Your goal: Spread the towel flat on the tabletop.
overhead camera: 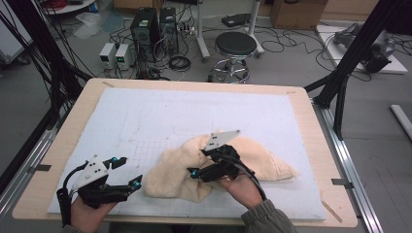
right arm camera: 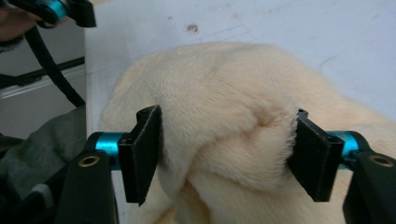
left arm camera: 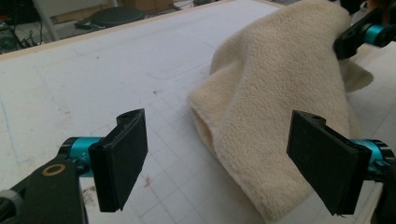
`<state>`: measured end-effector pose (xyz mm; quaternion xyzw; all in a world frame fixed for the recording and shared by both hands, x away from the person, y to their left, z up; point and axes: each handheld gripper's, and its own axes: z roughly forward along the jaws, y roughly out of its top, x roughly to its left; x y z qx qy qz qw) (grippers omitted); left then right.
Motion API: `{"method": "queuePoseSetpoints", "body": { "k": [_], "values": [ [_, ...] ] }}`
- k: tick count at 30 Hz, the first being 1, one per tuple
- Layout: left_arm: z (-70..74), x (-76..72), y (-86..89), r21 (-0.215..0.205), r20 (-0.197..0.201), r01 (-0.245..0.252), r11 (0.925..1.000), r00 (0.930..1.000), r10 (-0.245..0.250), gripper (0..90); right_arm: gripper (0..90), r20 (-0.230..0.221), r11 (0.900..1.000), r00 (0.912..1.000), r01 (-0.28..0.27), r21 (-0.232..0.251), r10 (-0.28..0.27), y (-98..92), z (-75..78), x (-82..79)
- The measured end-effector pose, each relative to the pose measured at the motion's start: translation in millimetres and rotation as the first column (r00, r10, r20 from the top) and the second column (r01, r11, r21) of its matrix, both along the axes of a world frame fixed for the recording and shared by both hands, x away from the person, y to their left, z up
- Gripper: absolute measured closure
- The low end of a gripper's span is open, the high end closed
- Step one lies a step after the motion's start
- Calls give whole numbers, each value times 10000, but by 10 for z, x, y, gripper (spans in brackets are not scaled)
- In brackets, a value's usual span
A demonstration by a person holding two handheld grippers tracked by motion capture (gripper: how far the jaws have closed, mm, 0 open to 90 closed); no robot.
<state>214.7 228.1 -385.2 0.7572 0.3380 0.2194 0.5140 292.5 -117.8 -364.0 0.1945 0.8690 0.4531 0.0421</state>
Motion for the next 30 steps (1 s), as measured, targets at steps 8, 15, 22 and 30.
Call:
{"method": "queuePoseSetpoints", "body": {
  "k": [8,15,22,30],
  "values": [
    [5,244,-151,-73,-342,672,9977,9971,-674,219,349,611,9889,9873,1448,319,-1465,-698,62,-52],
    [-102,624,-380,-336,-1106,1922,9808,9746,-1948,219,387,503,9775,9783,2036,-551,-2009,-1014,-281,-18],
    [-290,862,-649,-107,-1741,2760,9611,9460,-2736,365,451,-127,9726,9762,2146,-895,-2166,-1079,-556,59],
    [-336,792,-809,784,-2352,3577,9306,9137,-3314,805,797,-265,9765,9888,1407,-1631,-1469,-956,-684,174]
  ]
}}
